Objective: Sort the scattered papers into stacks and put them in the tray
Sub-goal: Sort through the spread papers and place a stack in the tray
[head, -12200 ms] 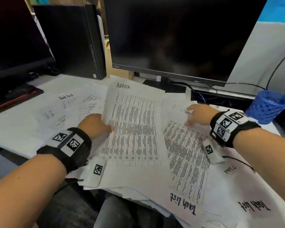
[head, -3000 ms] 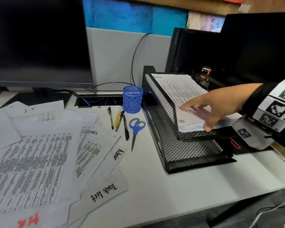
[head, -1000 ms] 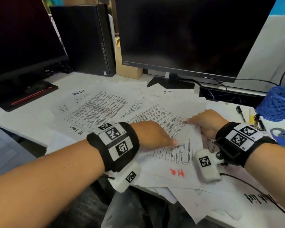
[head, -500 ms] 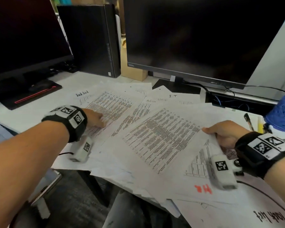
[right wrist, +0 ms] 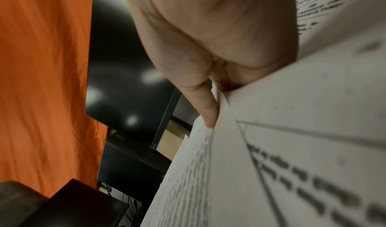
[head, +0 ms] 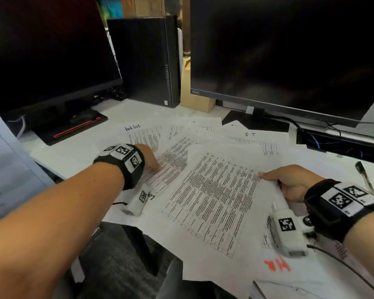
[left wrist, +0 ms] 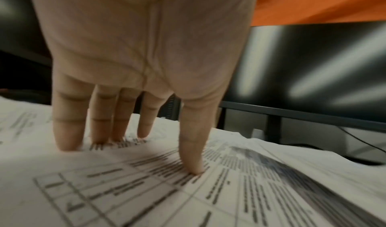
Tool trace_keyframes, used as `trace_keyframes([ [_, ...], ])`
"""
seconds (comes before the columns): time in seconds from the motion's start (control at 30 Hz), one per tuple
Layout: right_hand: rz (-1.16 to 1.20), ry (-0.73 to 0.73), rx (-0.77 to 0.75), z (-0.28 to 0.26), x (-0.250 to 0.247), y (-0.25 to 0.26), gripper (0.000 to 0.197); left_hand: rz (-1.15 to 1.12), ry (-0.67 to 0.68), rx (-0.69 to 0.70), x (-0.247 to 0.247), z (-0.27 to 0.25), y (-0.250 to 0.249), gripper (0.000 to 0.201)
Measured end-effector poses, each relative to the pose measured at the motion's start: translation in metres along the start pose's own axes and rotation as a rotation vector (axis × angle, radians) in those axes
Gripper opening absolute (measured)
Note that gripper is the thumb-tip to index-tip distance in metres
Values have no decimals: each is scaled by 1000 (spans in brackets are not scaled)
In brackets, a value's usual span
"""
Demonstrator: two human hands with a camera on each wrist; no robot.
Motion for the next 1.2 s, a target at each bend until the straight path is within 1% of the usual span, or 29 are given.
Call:
trace_keyframes([
  [0.07,7,-18,18,-2,2,2,37,-178,19,-63,1,4,1,56],
  [0.1,13,-27,27,-2,2,3,37,-308,33,-81,2,6,0,54],
  [0.13,22,-38,32,-2,3,4,38,-429,51,-96,2,6,-2,55],
  [0.17,22,-46,34,-1,3,3,39,-498,82,-93,2,8,-5,58],
  [0.23,12,-62,29,-1,5,2,39,-507,127,-45,5,9,-17,65],
  [0.3,-3,-76,19,-3,6,1,37,-509,148,9,9,9,-30,61],
  [0.37,-32,-110,3,-2,5,-1,35,-421,104,69,11,10,-37,58],
  [0.4,-40,-122,-3,-2,3,-2,34,-366,54,89,10,7,-37,57],
  [0.43,-46,-126,-10,-1,0,-2,32,-335,15,97,9,6,-36,57],
  [0.47,-53,-134,-16,-1,-2,-1,31,-346,4,104,10,5,-34,57],
  [0.53,-81,-149,-28,-2,-6,0,28,-471,3,115,15,4,-27,55],
  [0.6,-87,-175,-35,-2,-6,1,26,-644,-8,90,23,6,-20,54],
  [0.63,-86,-188,-41,2,-7,0,29,-747,23,63,27,6,-19,55],
  [0.67,-111,-208,-47,7,-8,-1,35,-880,92,34,31,2,-20,57],
  [0.7,-119,-214,-53,13,-8,-3,39,-1007,187,15,36,-1,-21,58],
  [0.73,-124,-227,-78,21,-8,-6,40,-1089,280,5,38,-8,-26,60],
  [0.77,-131,-223,-108,25,-5,-8,39,-1106,345,6,41,-12,-31,67],
  [0.8,-147,-215,-131,18,3,-7,38,-1055,364,19,43,-15,-34,80],
  [0.83,-163,-206,-154,12,11,-6,38,-961,359,55,45,-16,-38,93],
  [0.87,-180,-212,-166,7,16,-5,41,-852,326,99,45,-20,-41,96],
  [0.9,-195,-213,-170,3,21,-5,45,-757,266,138,45,-21,-43,87],
  [0.97,-219,-206,-182,-2,21,1,49,-653,116,135,42,-22,-43,63],
  [1.0,-236,-214,-187,-5,16,4,44,-678,62,95,41,-21,-41,58],
  [1.03,-250,-238,-198,-7,7,8,35,-734,3,54,39,-22,-38,57],
  [1.1,-302,-329,-216,-11,-19,14,17,-805,-98,-27,36,-22,-32,59],
  [1.13,-354,-366,-212,-11,-33,17,11,-801,-135,-53,34,-21,-28,59],
  [1.17,-377,-393,-202,-9,-45,18,11,-792,-158,-65,32,-22,-25,59],
  [1.2,-404,-412,-189,-5,-54,19,16,-782,-170,-74,33,-20,-21,59],
])
Point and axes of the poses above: each hand's wrist, its own z-axis towards the middle knuckle, its own x-axis out of the palm, y = z × x, the point moved 1 cm from there along z, towards the middle knuckle, and after that the axes turned 7 degrees about -y, right-handed, at the moved point
